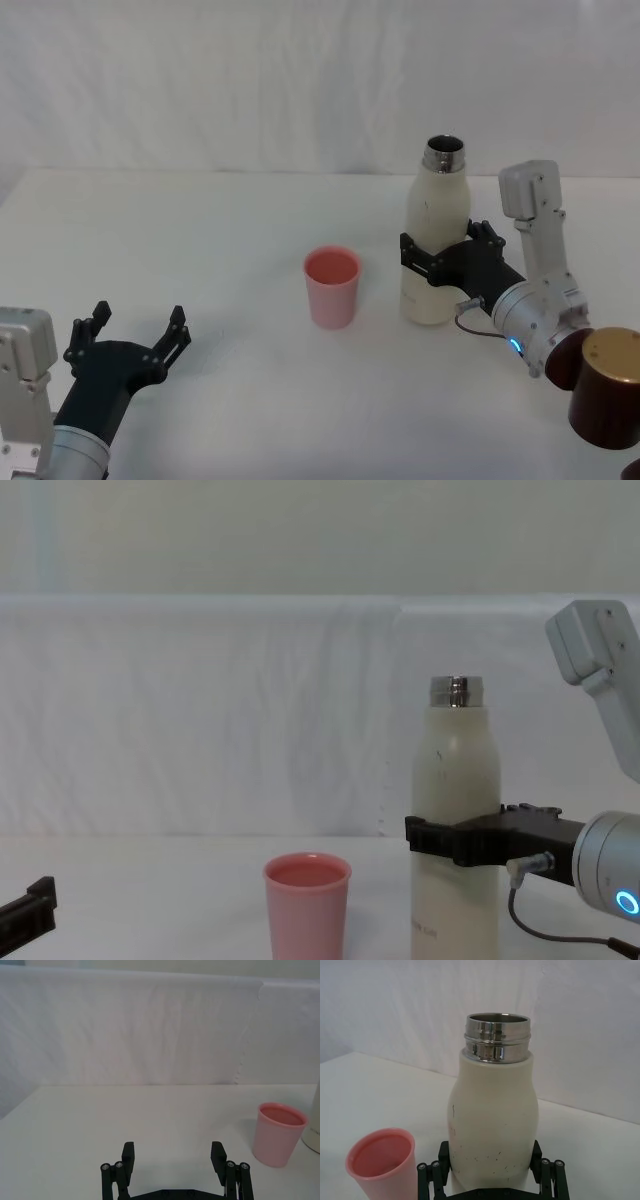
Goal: Grasp the thermos with one hand and pour water into the cup lid.
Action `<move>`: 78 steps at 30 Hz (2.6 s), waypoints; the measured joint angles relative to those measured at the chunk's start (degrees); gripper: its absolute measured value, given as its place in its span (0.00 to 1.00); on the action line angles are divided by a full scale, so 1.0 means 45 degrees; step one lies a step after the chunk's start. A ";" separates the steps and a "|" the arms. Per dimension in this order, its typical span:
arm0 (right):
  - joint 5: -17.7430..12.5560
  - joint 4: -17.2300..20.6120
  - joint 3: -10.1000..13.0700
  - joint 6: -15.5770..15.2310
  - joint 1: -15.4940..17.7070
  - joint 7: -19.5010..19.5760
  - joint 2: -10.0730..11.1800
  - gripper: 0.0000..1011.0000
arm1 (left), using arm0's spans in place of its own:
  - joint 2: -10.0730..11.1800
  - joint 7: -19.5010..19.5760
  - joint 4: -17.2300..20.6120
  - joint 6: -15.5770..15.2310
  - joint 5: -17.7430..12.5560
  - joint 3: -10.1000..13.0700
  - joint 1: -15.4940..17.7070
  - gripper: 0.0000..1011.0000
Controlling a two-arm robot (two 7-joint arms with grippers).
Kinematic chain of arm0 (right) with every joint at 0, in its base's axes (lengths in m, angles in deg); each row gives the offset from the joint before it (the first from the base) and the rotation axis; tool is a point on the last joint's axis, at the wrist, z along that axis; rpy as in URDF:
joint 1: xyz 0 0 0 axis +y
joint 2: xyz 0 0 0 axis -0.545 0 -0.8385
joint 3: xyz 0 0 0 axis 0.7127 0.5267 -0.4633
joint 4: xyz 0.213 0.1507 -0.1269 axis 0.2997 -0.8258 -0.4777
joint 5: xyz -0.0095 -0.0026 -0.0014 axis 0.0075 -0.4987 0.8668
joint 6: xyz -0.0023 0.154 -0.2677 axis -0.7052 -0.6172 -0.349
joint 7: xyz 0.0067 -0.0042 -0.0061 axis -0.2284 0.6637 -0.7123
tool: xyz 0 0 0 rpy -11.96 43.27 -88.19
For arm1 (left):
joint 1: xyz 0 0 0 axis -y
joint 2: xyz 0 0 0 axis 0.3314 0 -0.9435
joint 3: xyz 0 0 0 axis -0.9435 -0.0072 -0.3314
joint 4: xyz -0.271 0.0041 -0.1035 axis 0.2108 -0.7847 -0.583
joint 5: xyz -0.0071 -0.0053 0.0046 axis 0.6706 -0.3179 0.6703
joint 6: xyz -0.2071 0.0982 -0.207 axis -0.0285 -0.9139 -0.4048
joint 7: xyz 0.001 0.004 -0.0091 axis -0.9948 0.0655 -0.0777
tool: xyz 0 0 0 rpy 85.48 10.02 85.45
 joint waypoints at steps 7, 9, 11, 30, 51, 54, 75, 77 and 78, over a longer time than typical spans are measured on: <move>-0.0151 -0.0020 -0.0057 0.0050 0.0000 0.0073 0.0078 0.94 | 0.0000 0.0000 0.0000 0.0000 0.0000 0.0000 0.0000 0.99; -0.0183 -0.0019 -0.0065 0.0062 0.0006 0.0086 0.0093 0.94 | 0.0000 0.0001 0.0000 0.0001 0.0000 0.0000 0.0000 0.99; -0.0240 -0.0018 -0.0084 0.0089 0.0015 0.0109 0.0124 0.94 | 0.0000 0.0000 0.0000 0.0001 0.0000 0.0000 0.0000 0.99; -0.0392 -0.0015 -0.0185 0.0234 0.0084 0.0131 0.0248 0.94 | -0.0001 0.0000 0.0000 0.0001 0.0000 0.0000 0.0000 0.99; -0.0377 -0.0006 -0.0166 0.0208 0.0088 0.0110 0.0230 0.99 | 0.0000 0.0000 0.0000 0.0001 -0.0001 0.0000 0.0000 0.99; -0.0374 -0.0006 -0.0166 0.0207 0.0087 0.0110 0.0229 0.99 | 0.0000 0.0000 0.0000 0.0001 0.0000 0.0000 0.0000 0.99; -0.0375 0.0051 -0.0174 0.0206 0.0119 0.0125 0.0232 0.99 | 0.0000 0.0000 0.0000 0.0001 0.0000 0.0000 0.0000 0.99; -0.0421 0.0136 -0.0170 0.0204 0.0178 0.0129 0.0256 0.99 | 0.0000 0.0000 0.0000 0.0001 0.0000 0.0000 0.0000 0.99; -0.0421 0.0136 -0.0170 0.0204 0.0178 0.0129 0.0256 0.99 | 0.0000 0.0000 0.0000 0.0000 0.0000 0.0000 0.0000 0.99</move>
